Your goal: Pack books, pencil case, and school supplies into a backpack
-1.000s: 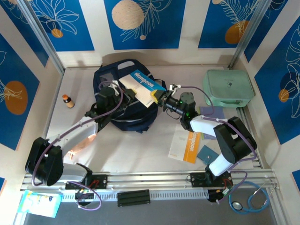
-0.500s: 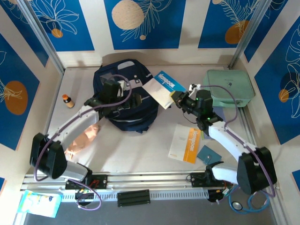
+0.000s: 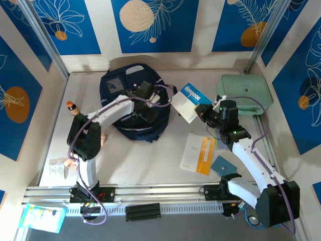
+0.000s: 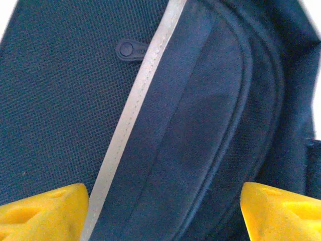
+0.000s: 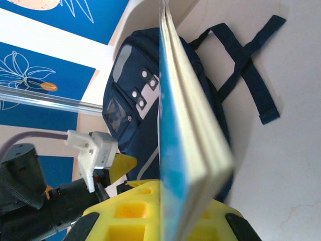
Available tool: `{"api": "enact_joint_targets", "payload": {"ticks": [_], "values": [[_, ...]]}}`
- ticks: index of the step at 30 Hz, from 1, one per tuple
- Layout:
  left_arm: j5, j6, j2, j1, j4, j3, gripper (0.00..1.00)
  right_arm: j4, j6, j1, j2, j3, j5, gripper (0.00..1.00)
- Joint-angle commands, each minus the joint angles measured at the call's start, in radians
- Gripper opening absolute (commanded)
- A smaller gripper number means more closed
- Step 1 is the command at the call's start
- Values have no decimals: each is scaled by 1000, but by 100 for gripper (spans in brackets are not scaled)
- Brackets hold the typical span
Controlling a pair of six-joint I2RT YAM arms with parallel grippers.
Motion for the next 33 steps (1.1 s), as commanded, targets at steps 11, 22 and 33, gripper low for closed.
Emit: {"api": "enact_joint_targets", "payload": {"ticks": [11,22,33], "values": [[-149,151,174,-46,-143,114,64,-39,-8,-10,-23,-11,12,0],[-91,171,148,-48,-107,102,56,-34,13,-12,-15,-32,10,0],[-125,141,139,-50,-112,157,8,-79,1,-21,-51,-30,36,0]]}}
